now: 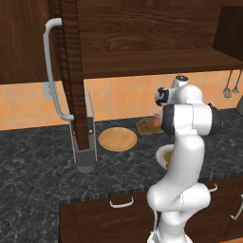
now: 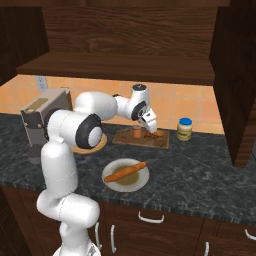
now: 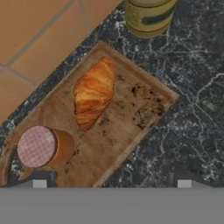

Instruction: From the different types of pastries on the counter, select a croissant and place it on the cutting board. Then retrieve a jar of jam from the cabinet and place it alongside the croissant on the cutting board.

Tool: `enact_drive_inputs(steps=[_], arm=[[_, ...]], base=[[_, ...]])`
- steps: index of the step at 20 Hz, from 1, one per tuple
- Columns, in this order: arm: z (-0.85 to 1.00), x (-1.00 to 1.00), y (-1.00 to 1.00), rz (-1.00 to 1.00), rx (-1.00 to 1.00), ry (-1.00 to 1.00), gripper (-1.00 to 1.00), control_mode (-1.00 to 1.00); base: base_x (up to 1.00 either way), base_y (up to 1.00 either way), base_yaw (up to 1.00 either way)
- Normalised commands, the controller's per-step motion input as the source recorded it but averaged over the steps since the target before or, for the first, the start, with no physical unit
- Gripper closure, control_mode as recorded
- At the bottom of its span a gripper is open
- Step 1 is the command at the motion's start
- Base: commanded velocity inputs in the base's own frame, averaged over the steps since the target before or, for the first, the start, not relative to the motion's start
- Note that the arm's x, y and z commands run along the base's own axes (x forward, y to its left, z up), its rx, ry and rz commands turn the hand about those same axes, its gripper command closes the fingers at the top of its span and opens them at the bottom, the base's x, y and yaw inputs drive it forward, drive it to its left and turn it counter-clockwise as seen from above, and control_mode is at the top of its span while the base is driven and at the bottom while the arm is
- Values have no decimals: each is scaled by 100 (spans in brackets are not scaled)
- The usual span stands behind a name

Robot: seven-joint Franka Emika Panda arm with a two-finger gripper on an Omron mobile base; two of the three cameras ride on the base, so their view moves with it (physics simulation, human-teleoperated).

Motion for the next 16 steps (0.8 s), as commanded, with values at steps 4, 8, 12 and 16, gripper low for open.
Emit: enact_drive_inputs(steps=[4,8,12,16], arm=[[0,-100,8,8,0,-13,-100,-100],[2,-100,8,9,-2,-28,-100,-100],[1,-100,21,7,-5,-36,-100,-100],[0,-100,32,4,-5,-39,-100,-100]], base=[[0,0,0],[0,0,0],[0,0,0],[0,0,0]])
